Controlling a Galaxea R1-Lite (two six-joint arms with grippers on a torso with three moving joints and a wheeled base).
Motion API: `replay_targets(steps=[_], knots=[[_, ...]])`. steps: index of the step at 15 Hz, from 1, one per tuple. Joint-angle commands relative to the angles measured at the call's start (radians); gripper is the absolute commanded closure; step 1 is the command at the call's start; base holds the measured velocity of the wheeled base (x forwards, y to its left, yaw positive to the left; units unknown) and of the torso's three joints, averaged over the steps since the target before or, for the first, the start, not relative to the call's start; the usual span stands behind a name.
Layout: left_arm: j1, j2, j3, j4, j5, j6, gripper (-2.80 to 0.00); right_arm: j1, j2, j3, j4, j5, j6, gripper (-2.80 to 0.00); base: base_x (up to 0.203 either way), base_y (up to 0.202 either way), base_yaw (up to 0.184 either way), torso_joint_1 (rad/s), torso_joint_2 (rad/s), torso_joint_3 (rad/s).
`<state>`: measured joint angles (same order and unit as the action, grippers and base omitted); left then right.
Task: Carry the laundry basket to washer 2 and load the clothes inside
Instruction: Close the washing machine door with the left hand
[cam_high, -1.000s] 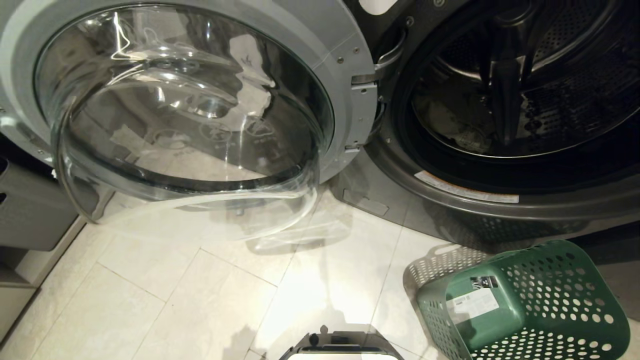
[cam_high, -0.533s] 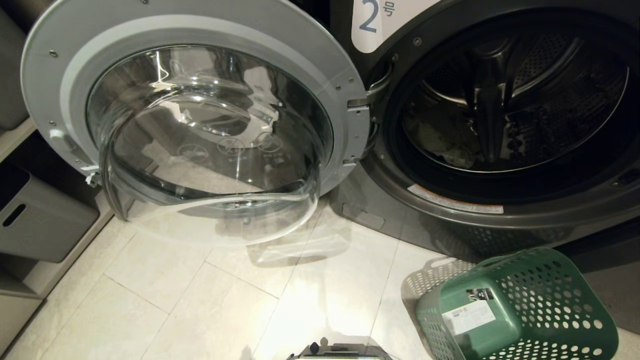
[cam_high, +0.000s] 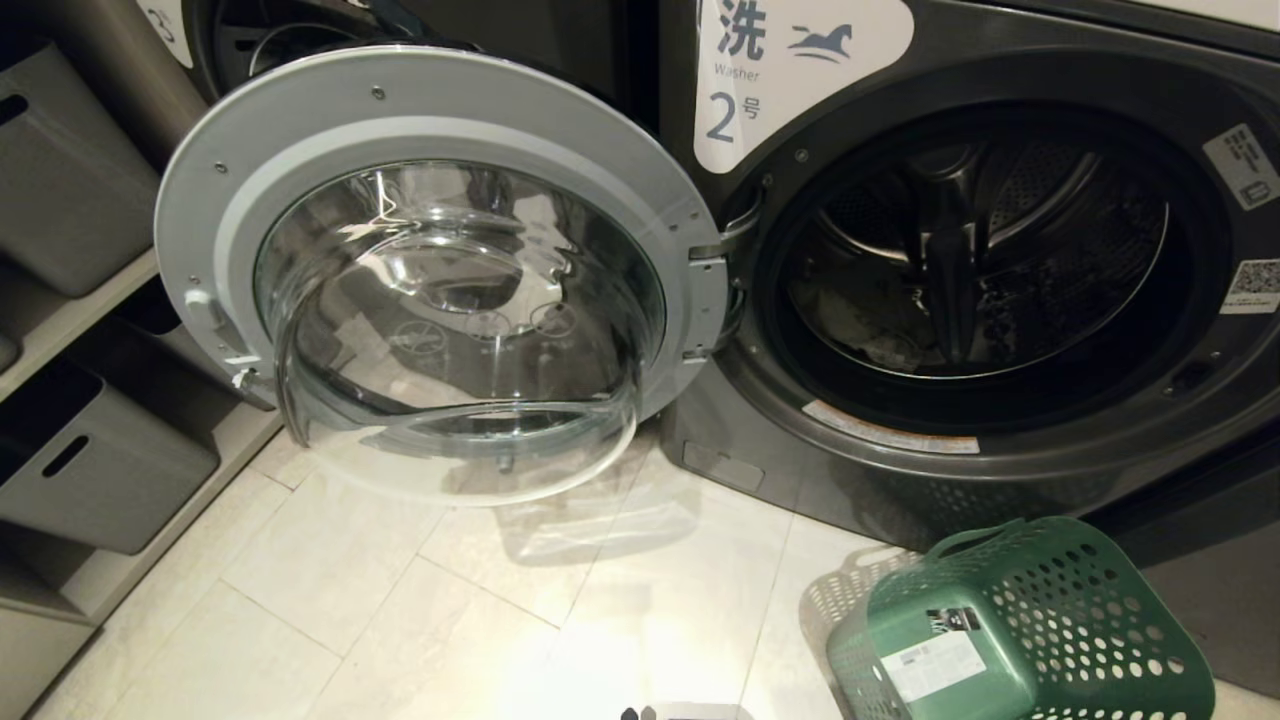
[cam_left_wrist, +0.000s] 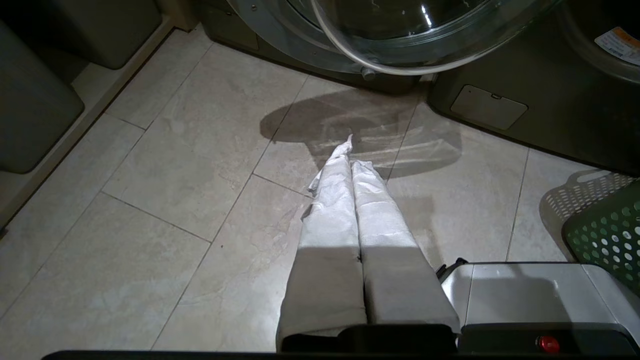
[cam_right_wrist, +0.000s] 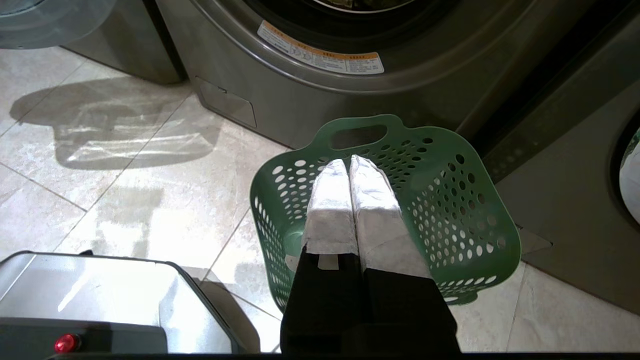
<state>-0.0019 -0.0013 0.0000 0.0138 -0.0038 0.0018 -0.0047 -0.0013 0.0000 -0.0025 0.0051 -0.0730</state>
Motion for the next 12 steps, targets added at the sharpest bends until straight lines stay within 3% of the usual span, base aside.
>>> replay_targets(steps=[1, 12], knots=[[0.0, 0.0, 0.002, 0.0, 0.001, 0.0, 0.0, 0.0, 0.001, 0.0, 0.002, 0.001, -0.008, 0.0, 0.0, 0.0, 0.0, 0.006, 0.0, 0.202], [0.0, 0.0, 0.002, 0.0, 0.001, 0.0, 0.0, 0.0, 0.001, 0.0, 0.003, -0.001, 0.001, 0.0, 0.0, 0.0, 0.0, 0.004, 0.0, 0.191]])
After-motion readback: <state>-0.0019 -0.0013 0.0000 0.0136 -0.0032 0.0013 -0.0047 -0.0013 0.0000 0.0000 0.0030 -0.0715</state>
